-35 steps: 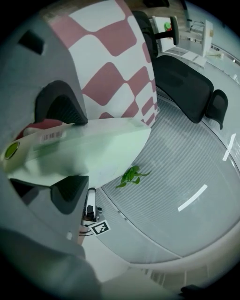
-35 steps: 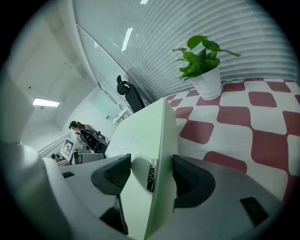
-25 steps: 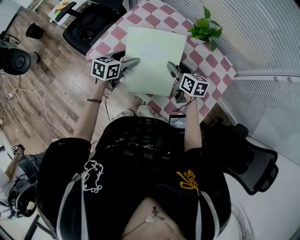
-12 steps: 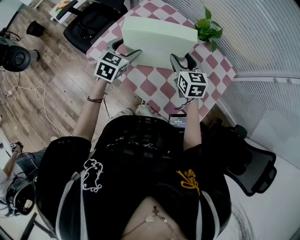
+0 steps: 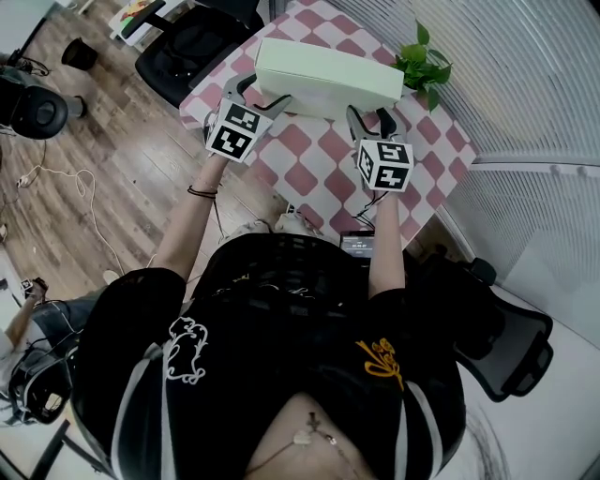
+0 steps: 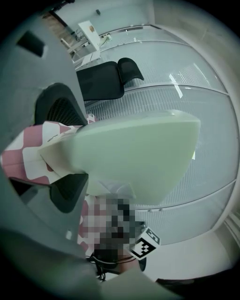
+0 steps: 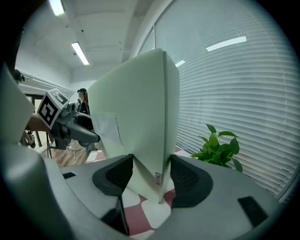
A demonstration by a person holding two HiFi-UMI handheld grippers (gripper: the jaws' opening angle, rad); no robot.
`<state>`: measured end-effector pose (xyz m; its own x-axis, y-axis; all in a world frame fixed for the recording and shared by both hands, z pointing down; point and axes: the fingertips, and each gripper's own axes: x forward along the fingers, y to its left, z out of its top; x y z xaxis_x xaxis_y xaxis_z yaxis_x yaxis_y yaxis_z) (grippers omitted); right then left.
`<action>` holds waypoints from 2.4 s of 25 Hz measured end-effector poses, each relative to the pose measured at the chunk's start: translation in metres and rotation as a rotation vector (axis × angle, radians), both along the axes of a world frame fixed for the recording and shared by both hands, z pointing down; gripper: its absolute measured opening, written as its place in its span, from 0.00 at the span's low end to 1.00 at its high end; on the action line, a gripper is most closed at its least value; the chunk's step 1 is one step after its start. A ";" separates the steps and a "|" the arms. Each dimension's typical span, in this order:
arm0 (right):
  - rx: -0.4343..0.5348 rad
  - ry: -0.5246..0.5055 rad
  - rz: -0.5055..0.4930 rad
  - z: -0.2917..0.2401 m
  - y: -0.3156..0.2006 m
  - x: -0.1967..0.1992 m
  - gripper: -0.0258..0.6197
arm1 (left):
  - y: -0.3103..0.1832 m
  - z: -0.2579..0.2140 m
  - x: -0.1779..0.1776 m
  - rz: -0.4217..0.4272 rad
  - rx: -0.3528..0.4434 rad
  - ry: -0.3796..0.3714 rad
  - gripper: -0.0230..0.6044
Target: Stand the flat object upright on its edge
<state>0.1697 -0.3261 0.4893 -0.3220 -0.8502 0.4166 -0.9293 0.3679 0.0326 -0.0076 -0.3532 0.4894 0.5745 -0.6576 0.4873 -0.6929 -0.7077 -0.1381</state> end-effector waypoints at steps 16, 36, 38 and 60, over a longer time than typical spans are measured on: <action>0.020 0.026 -0.020 0.006 -0.008 -0.004 0.43 | -0.006 0.015 -0.006 0.006 -0.025 0.044 0.56; 0.005 0.048 -0.007 0.005 -0.021 -0.001 0.43 | -0.016 0.007 -0.008 0.051 -0.048 0.025 0.57; 0.007 0.046 -0.005 0.005 -0.020 -0.001 0.43 | -0.013 0.007 -0.006 0.058 -0.042 0.026 0.57; -0.007 0.033 0.051 0.006 0.005 0.006 0.43 | 0.022 -0.002 -0.011 0.066 -0.025 0.058 0.57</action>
